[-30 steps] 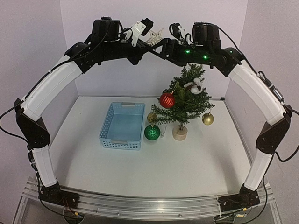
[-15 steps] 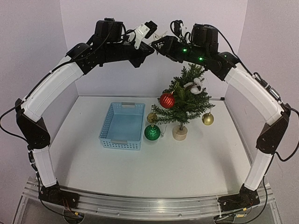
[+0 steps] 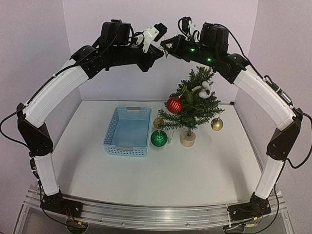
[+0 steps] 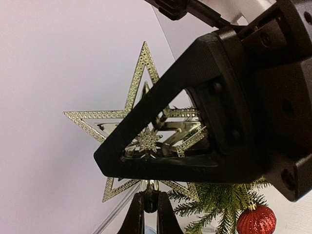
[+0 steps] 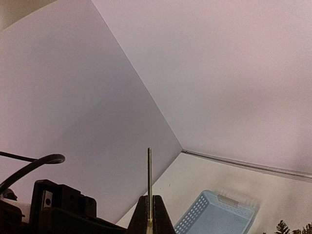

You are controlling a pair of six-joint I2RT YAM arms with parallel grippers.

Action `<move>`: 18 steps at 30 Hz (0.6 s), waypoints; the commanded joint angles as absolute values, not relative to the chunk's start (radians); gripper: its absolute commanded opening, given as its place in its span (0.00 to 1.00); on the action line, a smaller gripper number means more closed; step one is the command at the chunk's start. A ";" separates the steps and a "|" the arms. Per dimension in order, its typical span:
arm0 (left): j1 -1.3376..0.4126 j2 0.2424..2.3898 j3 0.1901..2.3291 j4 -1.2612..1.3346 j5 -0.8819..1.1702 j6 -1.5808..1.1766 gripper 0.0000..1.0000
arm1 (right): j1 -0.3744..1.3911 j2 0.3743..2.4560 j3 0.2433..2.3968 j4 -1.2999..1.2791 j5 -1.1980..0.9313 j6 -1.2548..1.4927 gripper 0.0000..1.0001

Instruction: Decorate the small christmas tree

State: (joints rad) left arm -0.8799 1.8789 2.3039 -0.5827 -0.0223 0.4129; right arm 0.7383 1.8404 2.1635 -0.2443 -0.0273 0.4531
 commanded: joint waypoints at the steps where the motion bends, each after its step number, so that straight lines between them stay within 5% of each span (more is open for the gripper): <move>1: -0.887 1.880 2.345 -0.548 0.021 0.415 0.01 | 0.736 1.808 2.148 -0.209 -0.005 0.408 0.00; 2: -0.887 1.882 2.345 -0.550 0.043 0.415 0.05 | 0.735 1.800 2.141 -0.210 -0.004 0.398 0.00; 5: -0.886 1.885 2.347 -0.572 0.117 0.406 0.52 | 0.723 1.760 2.103 -0.212 -0.004 0.362 0.00; 7: -0.887 1.886 2.353 -0.594 0.171 0.398 0.66 | 0.707 1.724 2.068 -0.223 -0.002 0.324 0.00; 10: -0.887 1.889 2.366 -0.619 0.235 0.385 0.74 | 0.663 1.663 2.027 -0.267 0.000 0.271 0.00; 18: -0.885 1.918 2.408 -0.654 0.370 0.371 0.75 | 0.602 1.549 1.968 -0.342 0.029 0.115 0.00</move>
State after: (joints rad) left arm -0.8848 1.9009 2.3597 -0.6324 0.2597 0.3873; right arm 0.6076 1.6286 1.9662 -0.3257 0.0058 0.2377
